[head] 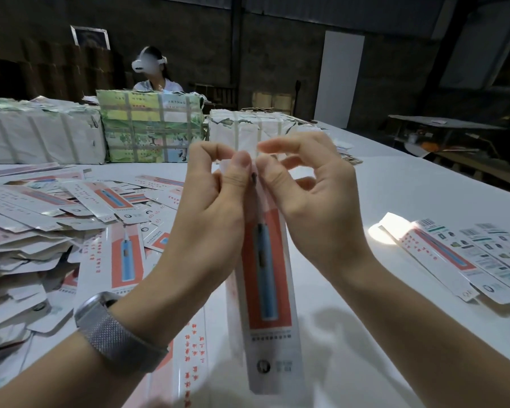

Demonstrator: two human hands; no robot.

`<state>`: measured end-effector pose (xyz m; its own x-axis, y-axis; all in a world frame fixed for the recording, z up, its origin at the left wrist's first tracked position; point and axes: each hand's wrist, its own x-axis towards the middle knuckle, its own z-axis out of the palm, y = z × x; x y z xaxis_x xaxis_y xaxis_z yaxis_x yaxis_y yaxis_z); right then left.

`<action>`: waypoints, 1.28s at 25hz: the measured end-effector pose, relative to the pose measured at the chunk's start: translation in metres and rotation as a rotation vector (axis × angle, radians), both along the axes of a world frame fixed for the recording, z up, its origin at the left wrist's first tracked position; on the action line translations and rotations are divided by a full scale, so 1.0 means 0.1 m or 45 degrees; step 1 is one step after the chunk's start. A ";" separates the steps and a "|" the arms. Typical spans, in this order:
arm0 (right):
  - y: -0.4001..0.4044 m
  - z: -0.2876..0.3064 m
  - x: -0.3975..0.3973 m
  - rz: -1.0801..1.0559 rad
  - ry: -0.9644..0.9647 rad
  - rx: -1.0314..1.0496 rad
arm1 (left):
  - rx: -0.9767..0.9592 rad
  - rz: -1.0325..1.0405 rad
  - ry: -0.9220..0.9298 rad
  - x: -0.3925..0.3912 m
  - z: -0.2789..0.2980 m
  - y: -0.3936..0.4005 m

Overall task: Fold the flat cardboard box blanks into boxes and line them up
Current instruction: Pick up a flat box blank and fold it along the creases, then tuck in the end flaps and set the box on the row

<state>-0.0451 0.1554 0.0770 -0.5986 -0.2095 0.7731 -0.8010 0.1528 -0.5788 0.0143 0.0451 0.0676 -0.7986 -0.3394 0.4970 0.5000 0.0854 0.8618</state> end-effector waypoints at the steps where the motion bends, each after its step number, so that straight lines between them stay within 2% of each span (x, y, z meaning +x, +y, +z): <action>1: 0.01 0.01 0.01 -0.096 0.089 0.082 | 0.028 -0.003 -0.045 -0.01 0.00 0.00; 3: 0.00 0.02 0.05 -0.186 0.131 0.355 | 0.161 -0.049 -0.129 -0.01 0.02 -0.03; 5: -0.02 0.01 0.10 -0.178 0.016 0.678 | 0.343 -0.204 -0.157 -0.01 0.04 -0.04; 6: -0.02 0.02 0.10 -0.158 -0.039 0.767 | 0.435 -0.317 -0.145 0.00 0.06 -0.04; 8: 0.02 0.05 0.07 -0.151 -0.081 0.779 | 0.511 -0.455 -0.108 0.01 0.07 -0.03; 11: 0.10 0.12 -0.04 -0.198 -0.071 0.742 | 0.227 -0.369 -0.142 -0.04 0.01 -0.03; 14: 0.15 0.03 -0.27 -0.267 -0.118 0.857 | -0.158 -0.247 -0.250 -0.12 -0.14 -0.06; 17: 0.38 -0.24 -0.75 -0.487 -0.395 1.176 | -0.459 -0.098 -0.311 -0.18 -0.29 -0.15; 19: 0.63 -0.43 -1.03 -0.624 -0.556 1.349 | -0.543 -0.070 -0.315 -0.23 -0.37 -0.26; 22: 1.11 -0.63 -1.32 -0.859 -0.668 1.382 | -0.756 0.008 -0.363 -0.34 -0.53 -0.42; 25: 1.44 -0.73 -1.43 -1.108 -0.667 1.330 | -0.998 0.064 -0.418 -0.43 -0.72 -0.51; 28: 1.44 -0.75 -1.44 -1.216 -0.563 1.255 | -1.227 0.061 -0.405 -0.44 -0.86 -0.49; 30: 1.27 -0.68 -1.40 -1.148 -0.425 1.220 | -1.355 0.001 -0.425 -0.41 -0.88 -0.52; 32: 1.00 -0.55 -1.32 -0.908 -0.397 1.142 | -1.452 -0.125 -0.532 -0.37 -0.81 -0.55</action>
